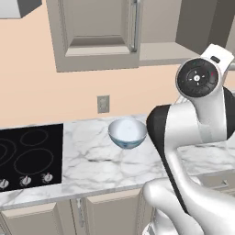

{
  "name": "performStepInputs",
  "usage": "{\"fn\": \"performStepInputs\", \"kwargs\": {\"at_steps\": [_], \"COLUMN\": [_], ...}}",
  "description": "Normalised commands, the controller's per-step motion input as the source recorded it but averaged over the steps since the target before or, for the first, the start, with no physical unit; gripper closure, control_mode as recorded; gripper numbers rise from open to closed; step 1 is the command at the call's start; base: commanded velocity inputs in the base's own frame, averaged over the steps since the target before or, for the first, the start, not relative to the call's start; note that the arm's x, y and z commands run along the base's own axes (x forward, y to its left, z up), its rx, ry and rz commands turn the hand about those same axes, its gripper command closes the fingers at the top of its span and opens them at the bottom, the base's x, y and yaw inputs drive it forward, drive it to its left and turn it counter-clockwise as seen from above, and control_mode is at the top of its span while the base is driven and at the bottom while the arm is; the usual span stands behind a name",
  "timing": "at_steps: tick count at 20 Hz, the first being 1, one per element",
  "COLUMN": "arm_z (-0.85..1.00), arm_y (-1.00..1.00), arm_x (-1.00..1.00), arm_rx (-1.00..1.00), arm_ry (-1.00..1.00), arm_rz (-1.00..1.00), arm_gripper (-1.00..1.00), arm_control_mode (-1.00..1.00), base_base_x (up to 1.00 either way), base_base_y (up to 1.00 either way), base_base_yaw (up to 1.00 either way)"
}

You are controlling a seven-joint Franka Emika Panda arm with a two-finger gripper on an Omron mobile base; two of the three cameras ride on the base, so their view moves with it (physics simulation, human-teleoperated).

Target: Open the cabinet. Pick the bowls from the counter and place them in the cabinet. Then close the cabinet.

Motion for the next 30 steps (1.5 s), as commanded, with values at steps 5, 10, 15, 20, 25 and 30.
{"fn": "performStepInputs", "kwargs": {"at_steps": [5, 10, 15, 20, 25, 30], "arm_z": [0.0, 0.0, 0.0, -0.05, -0.33, -0.33], "arm_y": [-0.67, -0.91, -1.0, -0.68, 0.21, 0.88], "arm_x": [0.28, 0.05, -0.07, -0.01, -0.18, 0.07], "arm_rx": [-0.15, -0.05, -0.02, -0.05, -0.2, -0.18], "arm_ry": [0.07, 0.18, 0.16, 0.07, -0.11, -0.07], "arm_rz": [-0.08, -0.03, -0.06, -0.07, -0.08, -0.15], "arm_gripper": [-1.0, -1.0, -1.0, -1.0, -1.0, -1.0], "arm_control_mode": [-1.0, -1.0, -1.0, -1.0, -1.0, -1.0], "base_base_x": [0.0, 0.0, 0.0, 0.0, 0.0, 0.0], "base_base_y": [0.0, 0.0, 0.0, 0.0, 0.0, 0.0], "base_base_yaw": [0.0, 0.0, 0.0, 0.0, 0.0, 0.0]}}
